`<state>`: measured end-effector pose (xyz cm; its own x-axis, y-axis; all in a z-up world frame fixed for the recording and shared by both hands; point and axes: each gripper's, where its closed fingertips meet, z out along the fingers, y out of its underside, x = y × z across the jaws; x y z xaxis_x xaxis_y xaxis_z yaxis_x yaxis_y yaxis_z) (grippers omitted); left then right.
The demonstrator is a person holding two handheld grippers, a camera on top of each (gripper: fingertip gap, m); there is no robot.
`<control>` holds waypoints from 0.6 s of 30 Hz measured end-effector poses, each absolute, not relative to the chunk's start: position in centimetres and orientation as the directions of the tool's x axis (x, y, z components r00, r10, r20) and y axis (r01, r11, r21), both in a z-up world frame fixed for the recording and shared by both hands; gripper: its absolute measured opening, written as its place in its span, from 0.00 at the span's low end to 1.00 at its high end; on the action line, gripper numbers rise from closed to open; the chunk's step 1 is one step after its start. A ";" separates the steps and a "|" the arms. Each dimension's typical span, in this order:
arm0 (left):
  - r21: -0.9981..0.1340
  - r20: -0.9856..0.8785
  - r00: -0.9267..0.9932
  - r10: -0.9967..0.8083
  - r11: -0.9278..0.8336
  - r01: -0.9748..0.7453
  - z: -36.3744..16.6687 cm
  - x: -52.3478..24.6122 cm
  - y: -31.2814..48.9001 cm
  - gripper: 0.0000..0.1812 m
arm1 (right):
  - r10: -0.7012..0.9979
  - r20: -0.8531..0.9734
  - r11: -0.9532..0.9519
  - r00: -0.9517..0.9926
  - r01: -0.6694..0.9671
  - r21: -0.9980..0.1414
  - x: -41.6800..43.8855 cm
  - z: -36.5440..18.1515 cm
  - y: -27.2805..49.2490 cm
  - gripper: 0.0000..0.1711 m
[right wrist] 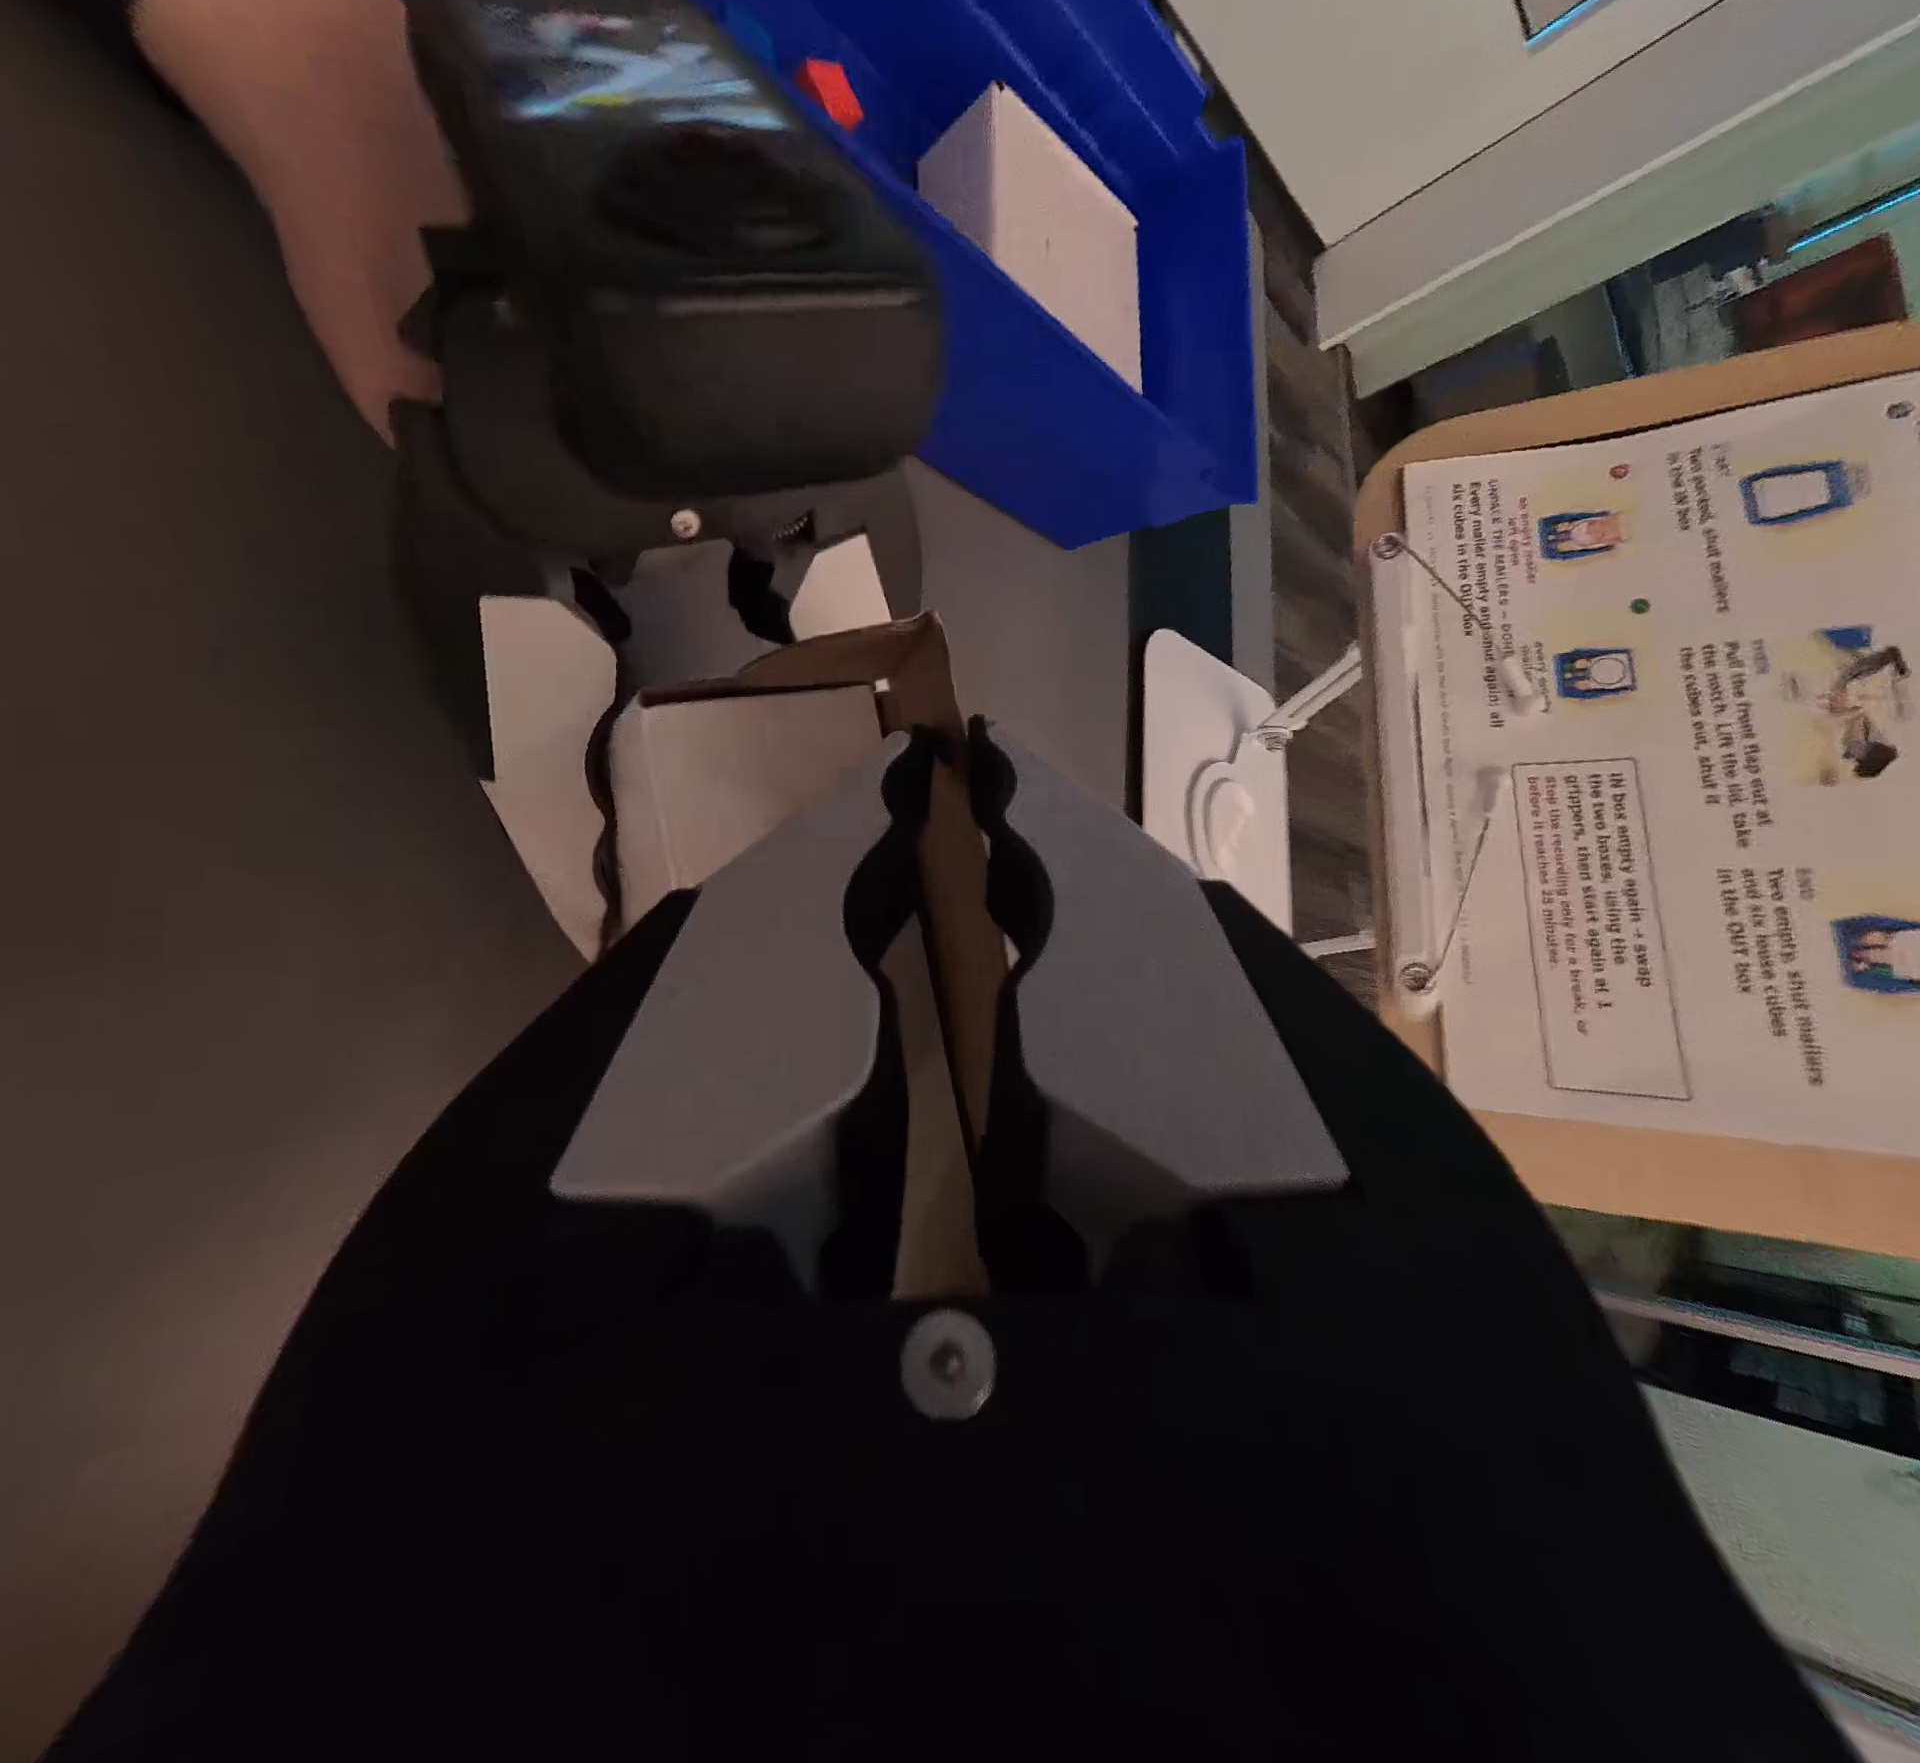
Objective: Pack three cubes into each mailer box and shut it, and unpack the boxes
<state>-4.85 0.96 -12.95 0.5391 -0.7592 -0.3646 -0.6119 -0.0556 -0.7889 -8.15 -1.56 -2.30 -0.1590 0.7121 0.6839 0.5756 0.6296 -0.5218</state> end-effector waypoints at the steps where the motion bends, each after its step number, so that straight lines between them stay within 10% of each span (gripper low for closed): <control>1: -0.783 -0.385 0.533 -0.753 -0.039 -0.620 -12.9 -4.8 0.9 0.45 | 0.732 0.663 0.615 -0.154 0.568 -0.547 -8.0 -2.1 -1.6 0.04; 9: -0.645 -0.641 0.399 -0.656 0.178 -0.743 -12.5 -4.7 0.3 0.45 | 0.768 0.603 0.575 -0.216 0.648 -0.500 -3.8 -2.8 -1.0 0.20; 18: -0.632 -0.674 0.471 -0.570 0.115 -0.766 -12.2 -6.6 1.7 0.54 | 0.942 0.327 0.280 -0.078 0.720 -0.635 -3.6 -3.6 -0.4 0.01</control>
